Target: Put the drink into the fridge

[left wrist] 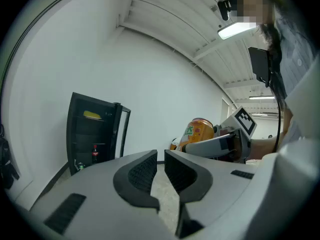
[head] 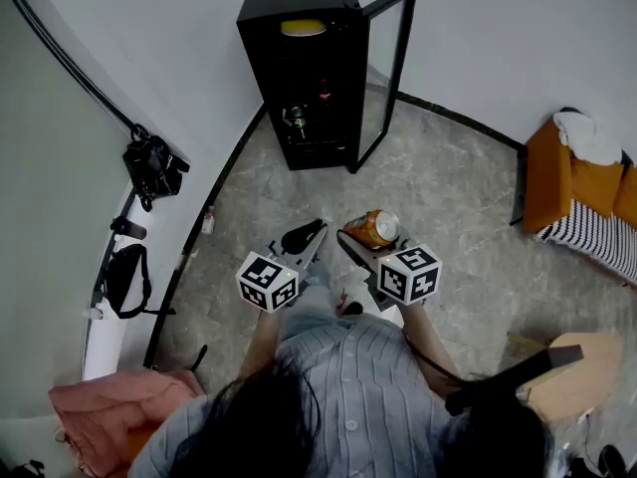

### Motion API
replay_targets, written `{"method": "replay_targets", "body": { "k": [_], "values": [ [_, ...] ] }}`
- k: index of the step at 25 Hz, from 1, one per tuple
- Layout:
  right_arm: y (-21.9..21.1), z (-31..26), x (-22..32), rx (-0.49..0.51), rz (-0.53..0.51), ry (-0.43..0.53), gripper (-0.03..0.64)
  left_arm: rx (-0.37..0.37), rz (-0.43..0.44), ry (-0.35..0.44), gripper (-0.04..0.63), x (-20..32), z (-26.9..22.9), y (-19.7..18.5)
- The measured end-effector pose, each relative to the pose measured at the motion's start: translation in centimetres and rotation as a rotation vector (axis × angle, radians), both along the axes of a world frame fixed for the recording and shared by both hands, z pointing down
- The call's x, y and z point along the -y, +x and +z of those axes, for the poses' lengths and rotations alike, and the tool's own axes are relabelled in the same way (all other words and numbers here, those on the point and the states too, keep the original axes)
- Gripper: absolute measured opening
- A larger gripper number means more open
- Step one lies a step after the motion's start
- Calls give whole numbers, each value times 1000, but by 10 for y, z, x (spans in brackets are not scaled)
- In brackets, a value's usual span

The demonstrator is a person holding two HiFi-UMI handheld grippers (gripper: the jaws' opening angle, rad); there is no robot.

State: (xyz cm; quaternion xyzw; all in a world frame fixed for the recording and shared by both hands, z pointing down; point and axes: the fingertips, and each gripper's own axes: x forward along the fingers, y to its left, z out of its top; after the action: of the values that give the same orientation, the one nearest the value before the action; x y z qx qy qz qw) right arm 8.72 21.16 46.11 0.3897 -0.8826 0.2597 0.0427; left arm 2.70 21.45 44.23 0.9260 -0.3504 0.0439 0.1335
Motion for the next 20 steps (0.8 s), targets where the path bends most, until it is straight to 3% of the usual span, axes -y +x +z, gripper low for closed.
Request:
{"method": "replay_targets", "body": {
  "k": [20],
  "values": [
    [-10, 5, -3, -25, -54, 0, 327, 24, 10, -45, 51, -4, 8, -1]
  ]
}}
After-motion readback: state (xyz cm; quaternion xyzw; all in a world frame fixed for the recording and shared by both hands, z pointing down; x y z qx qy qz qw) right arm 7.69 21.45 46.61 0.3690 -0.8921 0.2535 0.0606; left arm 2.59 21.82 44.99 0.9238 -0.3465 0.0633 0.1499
